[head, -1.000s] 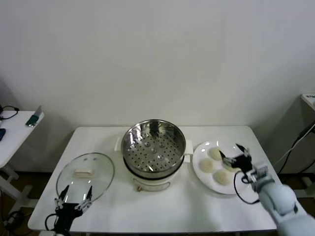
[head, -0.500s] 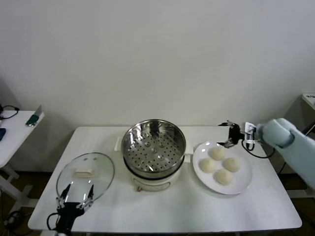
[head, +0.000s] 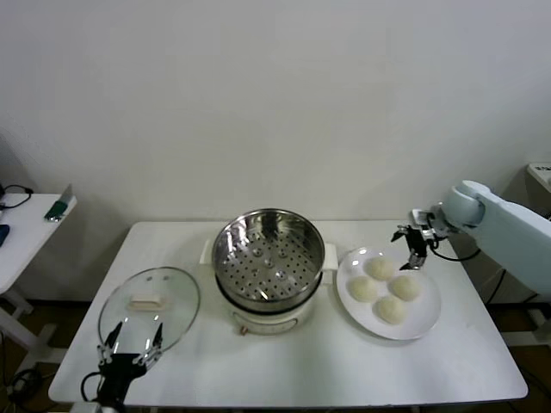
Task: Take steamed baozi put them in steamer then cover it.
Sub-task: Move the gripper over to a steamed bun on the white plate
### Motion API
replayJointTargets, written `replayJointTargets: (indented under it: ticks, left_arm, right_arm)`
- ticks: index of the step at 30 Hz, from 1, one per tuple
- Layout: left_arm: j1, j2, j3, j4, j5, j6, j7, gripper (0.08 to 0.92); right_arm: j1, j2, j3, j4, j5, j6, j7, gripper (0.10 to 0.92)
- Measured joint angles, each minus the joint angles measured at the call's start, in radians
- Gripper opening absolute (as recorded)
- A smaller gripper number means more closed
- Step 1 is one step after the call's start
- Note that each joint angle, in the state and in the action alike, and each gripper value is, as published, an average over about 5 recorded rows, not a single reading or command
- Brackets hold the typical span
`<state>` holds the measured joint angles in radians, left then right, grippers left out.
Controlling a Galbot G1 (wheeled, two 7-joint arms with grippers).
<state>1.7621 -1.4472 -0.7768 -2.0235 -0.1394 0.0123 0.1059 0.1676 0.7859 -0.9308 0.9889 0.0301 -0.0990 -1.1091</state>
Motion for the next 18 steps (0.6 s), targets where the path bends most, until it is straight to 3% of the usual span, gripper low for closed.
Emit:
replayJointTargets:
  ticks: [18]
  left_arm:
    - [0.002,-0.003,0.002,0.018,0.012,-0.005,-0.005,0.823]
  right_arm:
    - [-0.068,0.182,0.053,-0.265,-0.088,0.03,-0.012,0.823]
